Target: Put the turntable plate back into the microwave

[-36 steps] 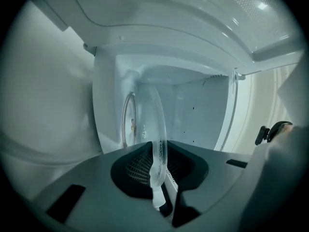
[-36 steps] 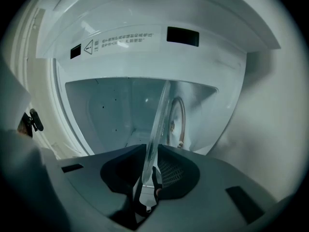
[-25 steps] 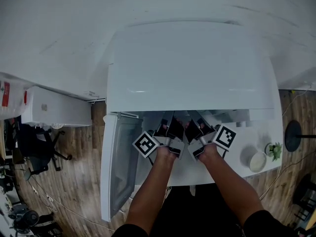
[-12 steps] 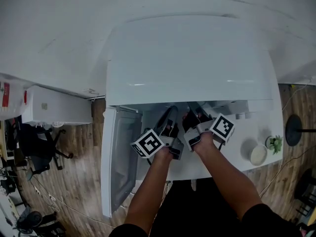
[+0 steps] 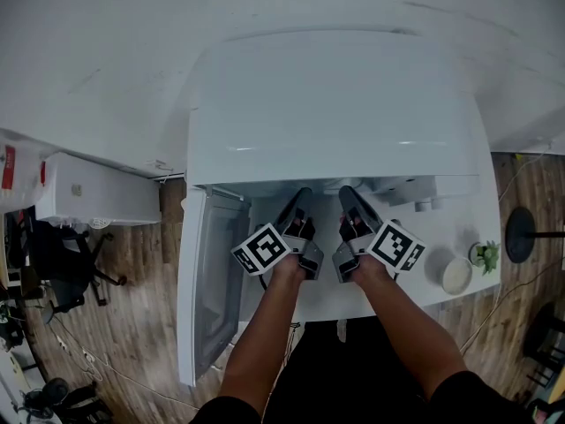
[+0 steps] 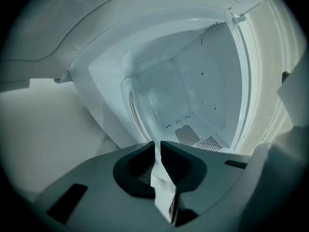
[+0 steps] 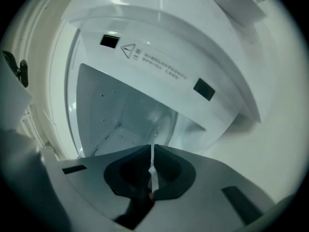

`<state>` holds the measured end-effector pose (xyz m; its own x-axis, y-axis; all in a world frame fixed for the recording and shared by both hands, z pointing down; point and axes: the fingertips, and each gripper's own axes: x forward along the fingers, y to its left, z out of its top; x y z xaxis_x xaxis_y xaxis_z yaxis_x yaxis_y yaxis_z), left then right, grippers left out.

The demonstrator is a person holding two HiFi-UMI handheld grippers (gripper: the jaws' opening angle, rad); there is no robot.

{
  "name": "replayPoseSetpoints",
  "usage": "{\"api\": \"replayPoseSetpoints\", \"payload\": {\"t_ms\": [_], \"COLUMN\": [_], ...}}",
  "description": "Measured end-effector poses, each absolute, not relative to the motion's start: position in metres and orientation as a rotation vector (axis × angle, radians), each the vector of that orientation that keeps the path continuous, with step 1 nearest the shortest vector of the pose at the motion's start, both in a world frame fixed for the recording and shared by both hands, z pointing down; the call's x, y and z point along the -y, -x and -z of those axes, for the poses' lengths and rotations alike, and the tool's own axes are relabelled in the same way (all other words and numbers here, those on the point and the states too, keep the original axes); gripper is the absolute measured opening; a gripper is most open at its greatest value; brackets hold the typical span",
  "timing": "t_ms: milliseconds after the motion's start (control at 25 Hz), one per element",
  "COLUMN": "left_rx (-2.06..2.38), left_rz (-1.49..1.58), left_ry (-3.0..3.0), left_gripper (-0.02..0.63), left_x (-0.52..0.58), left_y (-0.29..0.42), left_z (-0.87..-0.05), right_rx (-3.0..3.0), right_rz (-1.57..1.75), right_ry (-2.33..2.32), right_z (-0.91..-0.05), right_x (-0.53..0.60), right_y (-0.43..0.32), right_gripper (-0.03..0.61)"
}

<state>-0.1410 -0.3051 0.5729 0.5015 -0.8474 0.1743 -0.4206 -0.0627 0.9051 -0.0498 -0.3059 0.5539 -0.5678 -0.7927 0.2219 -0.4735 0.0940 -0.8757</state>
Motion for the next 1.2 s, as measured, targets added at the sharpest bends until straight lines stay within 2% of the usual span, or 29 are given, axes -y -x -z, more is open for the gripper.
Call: {"api": "replayPoseSetpoints", "payload": {"t_ms": [160,560,880,1200], "left_rx": [1.126,1.267,1.485,1.484], "left_rz": [0.478,0.139,-0.122,-0.116], "left_ry": [-1.728,-2.101,-2.261,-2.333], "left_gripper": [0.055,0.055,0.042,0.041], "left_x": [0.304,0.262,0.225,0.189], "left_y": [0.141,0.126,0.135,0.125], "left_z": [-0.573,-0.557,-0.521,-0.476], "right_rx": [-2.301,-2.76,-2.885,-2.965], "right_rz": [1.26,0.761,0.581,0.392], "right_ry": [1.301,1.275,1.186,1.104], "right_z": [-0.536,-0.504,-0.462,-0.422], "right_x": [0.302,0.267,0.225,0.192], "right_y": [0.048,0.056,0.053,0.055], "right_gripper": [0.015,0.017,0.018,0.017]}}
